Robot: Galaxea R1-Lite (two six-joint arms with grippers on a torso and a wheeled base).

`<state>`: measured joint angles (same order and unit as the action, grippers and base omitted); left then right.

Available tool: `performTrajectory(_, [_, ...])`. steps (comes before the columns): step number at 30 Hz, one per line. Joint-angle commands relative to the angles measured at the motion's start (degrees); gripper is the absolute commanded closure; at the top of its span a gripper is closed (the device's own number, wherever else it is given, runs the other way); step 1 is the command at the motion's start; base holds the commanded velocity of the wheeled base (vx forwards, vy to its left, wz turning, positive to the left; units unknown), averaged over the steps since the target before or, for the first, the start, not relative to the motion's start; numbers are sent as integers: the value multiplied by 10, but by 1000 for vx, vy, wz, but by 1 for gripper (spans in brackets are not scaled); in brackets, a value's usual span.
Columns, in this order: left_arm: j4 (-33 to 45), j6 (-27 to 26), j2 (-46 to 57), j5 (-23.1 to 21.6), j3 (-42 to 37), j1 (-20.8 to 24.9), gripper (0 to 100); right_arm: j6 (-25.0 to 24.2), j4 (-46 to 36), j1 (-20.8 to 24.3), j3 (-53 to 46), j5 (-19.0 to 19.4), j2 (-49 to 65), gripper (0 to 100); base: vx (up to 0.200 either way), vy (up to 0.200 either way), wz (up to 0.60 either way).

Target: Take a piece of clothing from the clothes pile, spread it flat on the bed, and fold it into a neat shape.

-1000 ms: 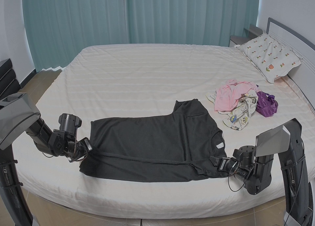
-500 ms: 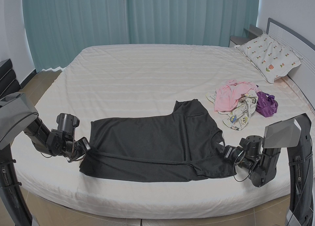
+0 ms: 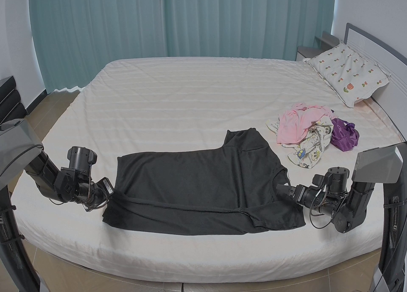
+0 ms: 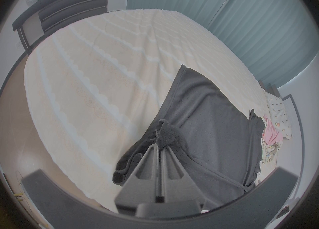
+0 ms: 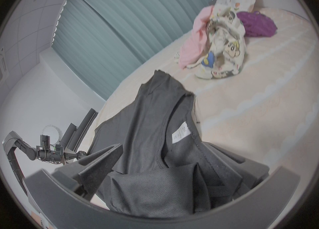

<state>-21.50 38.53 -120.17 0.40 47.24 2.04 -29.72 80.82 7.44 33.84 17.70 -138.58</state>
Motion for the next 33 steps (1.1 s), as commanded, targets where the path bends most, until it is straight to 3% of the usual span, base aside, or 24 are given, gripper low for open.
performTrajectory(1, [-2, 13, 3, -14, -9, -1, 100, 0, -16, -2, 18, 14, -9, 0, 0, 0, 0])
performTrajectory(4, [-3, 46, 6, -38, -10, -1, 100, 0, -39, -3, 36, 24, -11, 0, 0, 0, 0])
performTrajectory(9, [-5, 54, 5, -51, -14, -2, 100, 5, -43, 0, 32, 32, -6, 0, 0, 0, 0])
performTrajectory(19, [-6, 63, 8, -62, -16, -12, 100, 76, -43, 4, 6, 39, -25, 0, 0, 0, 0])
performTrajectory(25, [-6, 62, 7, -69, -15, -12, 100, 85, -44, 4, 13, 40, -42, 0, 0, 0, 0])
performTrajectory(26, [-6, 62, 7, -69, -14, -12, 100, 85, -44, 4, 14, 40, -44, 100, 0, 0, 0])
performTrajectory(33, [-6, 62, 6, -69, -16, -13, 100, 86, -42, -1, 12, 41, -41, 100, 0, 0, 0])
